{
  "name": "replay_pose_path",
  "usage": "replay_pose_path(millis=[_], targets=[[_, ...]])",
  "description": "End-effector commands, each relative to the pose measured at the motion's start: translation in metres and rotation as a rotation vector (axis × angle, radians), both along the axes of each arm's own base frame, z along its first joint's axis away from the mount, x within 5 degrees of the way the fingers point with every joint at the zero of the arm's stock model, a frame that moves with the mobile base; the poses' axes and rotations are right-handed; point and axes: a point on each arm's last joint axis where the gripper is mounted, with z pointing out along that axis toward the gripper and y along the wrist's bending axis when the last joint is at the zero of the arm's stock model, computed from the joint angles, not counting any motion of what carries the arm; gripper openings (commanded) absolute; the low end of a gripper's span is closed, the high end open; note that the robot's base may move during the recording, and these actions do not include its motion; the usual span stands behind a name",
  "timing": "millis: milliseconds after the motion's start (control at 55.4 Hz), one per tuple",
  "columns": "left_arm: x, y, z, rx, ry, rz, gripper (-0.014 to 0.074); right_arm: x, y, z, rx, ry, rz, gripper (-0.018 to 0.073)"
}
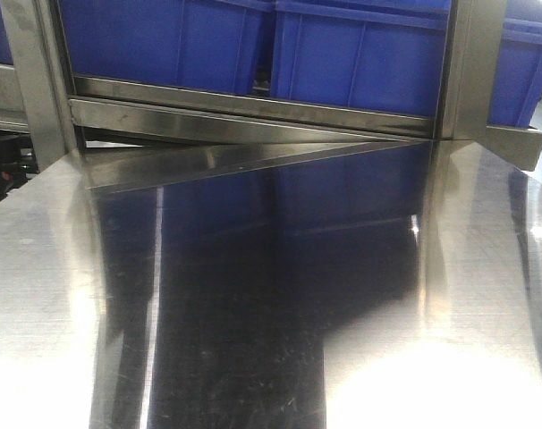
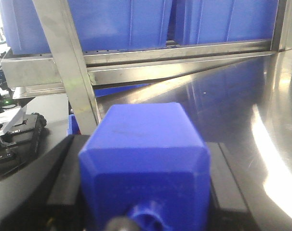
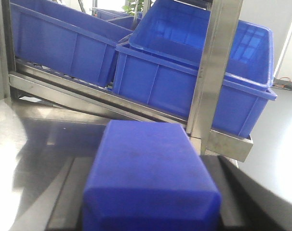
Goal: Pick and sort blue part to right shelf
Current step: 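Drive the base away from the table holding both parts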
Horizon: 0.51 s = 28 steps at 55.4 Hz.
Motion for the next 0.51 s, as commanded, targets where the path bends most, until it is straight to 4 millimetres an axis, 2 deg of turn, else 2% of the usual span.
replay_pose_path(millis=[0, 487], targets=[[-0.0002, -0.0024, 0.0154, -0.019, -0.094, -0.03, 0.0293, -0.0005, 0.002, 0.0153, -0.008, -0.102, 0.018, 0.0211], [0.0001, -0.0026, 0.0153, -0.018, -0.093, -0.03, 0.0293, -0.0005, 0.002, 0.0153, -0.008, -0.102, 0.018, 0.0211]])
